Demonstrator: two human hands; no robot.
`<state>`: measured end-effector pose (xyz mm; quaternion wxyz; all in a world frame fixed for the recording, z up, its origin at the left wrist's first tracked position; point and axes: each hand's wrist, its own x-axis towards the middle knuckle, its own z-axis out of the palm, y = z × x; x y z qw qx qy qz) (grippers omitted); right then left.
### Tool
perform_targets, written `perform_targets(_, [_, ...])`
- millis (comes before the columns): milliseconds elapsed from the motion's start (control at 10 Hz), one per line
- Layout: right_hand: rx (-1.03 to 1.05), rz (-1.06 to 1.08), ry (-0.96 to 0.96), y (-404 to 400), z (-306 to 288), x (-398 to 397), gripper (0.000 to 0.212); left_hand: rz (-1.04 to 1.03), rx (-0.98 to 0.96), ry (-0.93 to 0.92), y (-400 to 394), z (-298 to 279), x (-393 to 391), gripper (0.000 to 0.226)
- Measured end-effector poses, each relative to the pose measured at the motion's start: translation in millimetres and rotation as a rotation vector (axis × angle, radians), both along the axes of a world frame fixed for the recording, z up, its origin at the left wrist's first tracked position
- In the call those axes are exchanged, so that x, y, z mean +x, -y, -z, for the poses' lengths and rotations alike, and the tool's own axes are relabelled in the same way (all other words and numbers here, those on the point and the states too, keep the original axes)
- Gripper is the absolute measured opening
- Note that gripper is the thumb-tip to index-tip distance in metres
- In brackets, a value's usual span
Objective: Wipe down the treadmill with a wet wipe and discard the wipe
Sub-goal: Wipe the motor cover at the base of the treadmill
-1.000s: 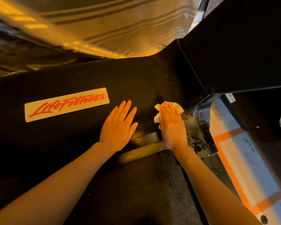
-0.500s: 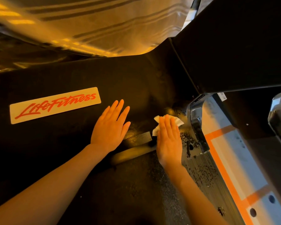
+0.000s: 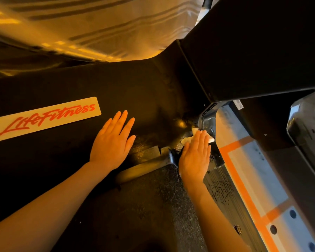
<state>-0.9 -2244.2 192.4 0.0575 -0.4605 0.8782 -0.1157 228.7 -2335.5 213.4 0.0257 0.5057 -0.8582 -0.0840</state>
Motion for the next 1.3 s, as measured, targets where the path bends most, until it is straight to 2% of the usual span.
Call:
perform_targets(100, [0.014,-0.183,-0.018,-9.5,1.1,14.3,0.055,0.001,-0.002,-0.006,0.0,0.8,0.0,0.062])
perform_targets(200, [0.055,-0.221,-0.058,-20.2,6.7,16.7,0.06,0.001,-0.004,-0.014,0.0,1.2,0.4,0.062])
perform_targets(400, [0.078,0.03,-0.022,-22.4,2.6,-3.2,0.06,0.001,-0.009,-0.024,0.2,1.5,1.0,0.062])
perform_targets(600, [0.028,-0.166,-0.017,-24.2,8.3,29.4,0.056,0.0,-0.01,-0.039,-0.2,2.9,0.6,0.057])
perform_targets(800, [0.124,-0.084,-0.1,-43.3,9.1,7.4,0.064,0.004,-0.006,-0.035,-0.3,0.7,1.2,0.059])
perform_targets(1000, [0.105,0.044,-0.004,-55.7,1.8,-6.3,0.061,0.002,-0.005,-0.04,-0.6,1.0,1.4,0.059])
perform_targets(1200, [0.051,-0.101,-0.044,-72.8,7.7,13.6,0.059,0.006,0.002,-0.036,-0.7,-0.4,1.3,0.06])
perform_targets(1300, [0.004,-0.086,0.0,-77.0,8.6,17.8,0.06,0.006,0.005,-0.033,-1.0,-1.5,1.2,0.06])
